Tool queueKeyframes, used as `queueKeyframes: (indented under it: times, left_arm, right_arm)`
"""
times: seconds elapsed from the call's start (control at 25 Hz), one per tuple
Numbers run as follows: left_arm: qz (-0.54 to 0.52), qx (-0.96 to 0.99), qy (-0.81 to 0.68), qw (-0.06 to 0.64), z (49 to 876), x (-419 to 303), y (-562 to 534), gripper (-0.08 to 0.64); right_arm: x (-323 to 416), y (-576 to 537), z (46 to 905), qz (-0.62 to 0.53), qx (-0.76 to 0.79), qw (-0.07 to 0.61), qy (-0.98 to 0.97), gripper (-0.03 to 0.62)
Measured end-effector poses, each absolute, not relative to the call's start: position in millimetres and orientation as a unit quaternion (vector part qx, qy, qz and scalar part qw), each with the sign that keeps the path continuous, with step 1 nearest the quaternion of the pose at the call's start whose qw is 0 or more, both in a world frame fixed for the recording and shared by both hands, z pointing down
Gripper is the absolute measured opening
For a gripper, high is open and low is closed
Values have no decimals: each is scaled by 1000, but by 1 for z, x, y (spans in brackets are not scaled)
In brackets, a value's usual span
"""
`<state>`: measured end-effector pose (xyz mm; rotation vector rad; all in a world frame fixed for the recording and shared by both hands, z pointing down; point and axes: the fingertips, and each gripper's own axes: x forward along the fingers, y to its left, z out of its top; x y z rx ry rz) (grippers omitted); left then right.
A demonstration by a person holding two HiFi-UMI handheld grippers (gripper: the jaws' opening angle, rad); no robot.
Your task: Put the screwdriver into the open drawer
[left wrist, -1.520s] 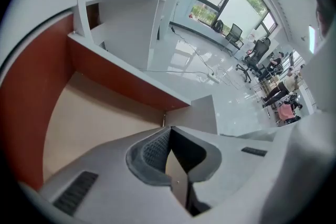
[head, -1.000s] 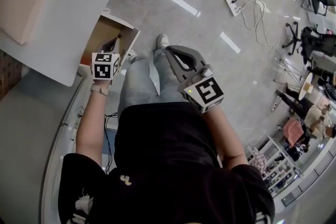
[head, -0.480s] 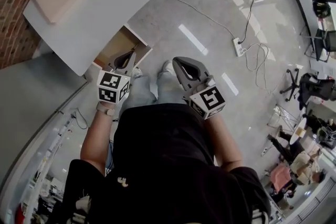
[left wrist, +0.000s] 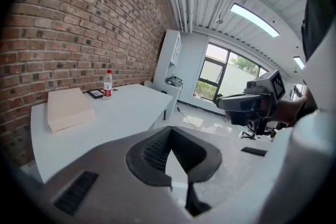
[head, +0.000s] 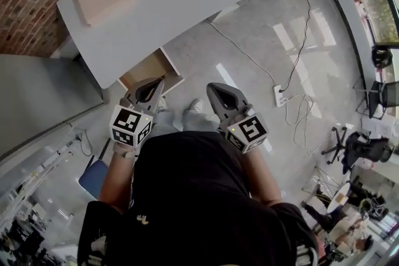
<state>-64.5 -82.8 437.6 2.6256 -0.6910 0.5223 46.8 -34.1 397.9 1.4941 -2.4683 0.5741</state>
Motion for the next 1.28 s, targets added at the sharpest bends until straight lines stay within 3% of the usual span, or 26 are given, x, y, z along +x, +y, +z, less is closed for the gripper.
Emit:
queueKeyframes:
  times: [0.68,1.28]
  left_arm:
    - [82,928,-338,137,302,-97,-80,3]
    - [52,914,-388,106,257,-143,-76,3]
  right_arm:
    - [19,-55,294,116,426,74,-894,12]
    - [-3,-57,263,82,407,77,-906,11]
